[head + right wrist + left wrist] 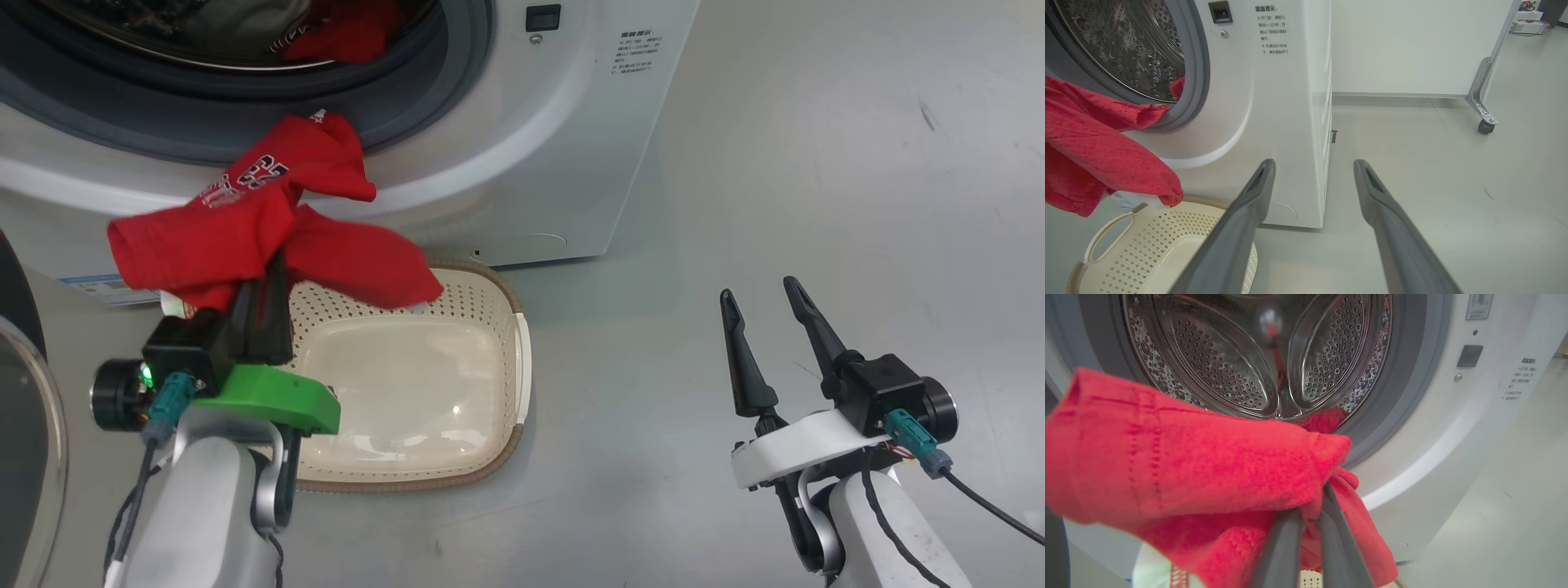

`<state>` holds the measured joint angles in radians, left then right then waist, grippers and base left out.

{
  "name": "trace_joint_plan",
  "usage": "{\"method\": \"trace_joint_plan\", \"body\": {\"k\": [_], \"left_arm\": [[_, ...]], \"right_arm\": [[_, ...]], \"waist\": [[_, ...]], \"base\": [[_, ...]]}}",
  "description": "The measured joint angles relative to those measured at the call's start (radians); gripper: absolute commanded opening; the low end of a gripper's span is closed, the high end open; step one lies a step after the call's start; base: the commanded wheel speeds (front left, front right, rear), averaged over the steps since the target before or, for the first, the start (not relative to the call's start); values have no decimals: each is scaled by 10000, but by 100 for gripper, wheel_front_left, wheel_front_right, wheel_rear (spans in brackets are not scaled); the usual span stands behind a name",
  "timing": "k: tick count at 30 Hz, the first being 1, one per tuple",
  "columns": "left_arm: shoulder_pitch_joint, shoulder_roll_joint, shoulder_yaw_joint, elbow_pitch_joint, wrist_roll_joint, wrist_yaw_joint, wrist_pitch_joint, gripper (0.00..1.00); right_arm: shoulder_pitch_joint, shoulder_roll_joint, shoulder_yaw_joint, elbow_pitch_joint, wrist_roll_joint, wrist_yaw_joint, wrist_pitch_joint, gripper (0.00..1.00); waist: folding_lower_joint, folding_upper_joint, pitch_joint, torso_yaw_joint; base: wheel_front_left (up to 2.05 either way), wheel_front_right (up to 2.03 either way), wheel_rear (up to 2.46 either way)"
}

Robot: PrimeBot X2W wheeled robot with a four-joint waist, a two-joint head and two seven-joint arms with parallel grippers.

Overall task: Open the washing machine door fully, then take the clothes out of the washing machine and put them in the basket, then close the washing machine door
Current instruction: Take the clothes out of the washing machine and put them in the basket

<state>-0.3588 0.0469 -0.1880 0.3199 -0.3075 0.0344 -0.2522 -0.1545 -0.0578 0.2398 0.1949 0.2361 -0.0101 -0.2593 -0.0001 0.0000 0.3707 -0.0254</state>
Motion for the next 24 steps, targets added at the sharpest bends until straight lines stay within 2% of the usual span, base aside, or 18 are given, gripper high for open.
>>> {"method": "trace_joint_plan", "body": {"k": [9, 24], "left_arm": [[763, -13, -362, 443, -211, -151, 385, 0], [502, 184, -224, 1586, -393, -314, 1028, 0]], "right_arm": [[3, 4, 151, -17, -13, 88, 0, 100], [-243, 21, 311, -290, -8, 163, 0, 100]], "waist": [[0, 0, 203, -212], [0, 0, 980, -887]], "base": [[0, 0, 0], [0, 0, 0]]}}
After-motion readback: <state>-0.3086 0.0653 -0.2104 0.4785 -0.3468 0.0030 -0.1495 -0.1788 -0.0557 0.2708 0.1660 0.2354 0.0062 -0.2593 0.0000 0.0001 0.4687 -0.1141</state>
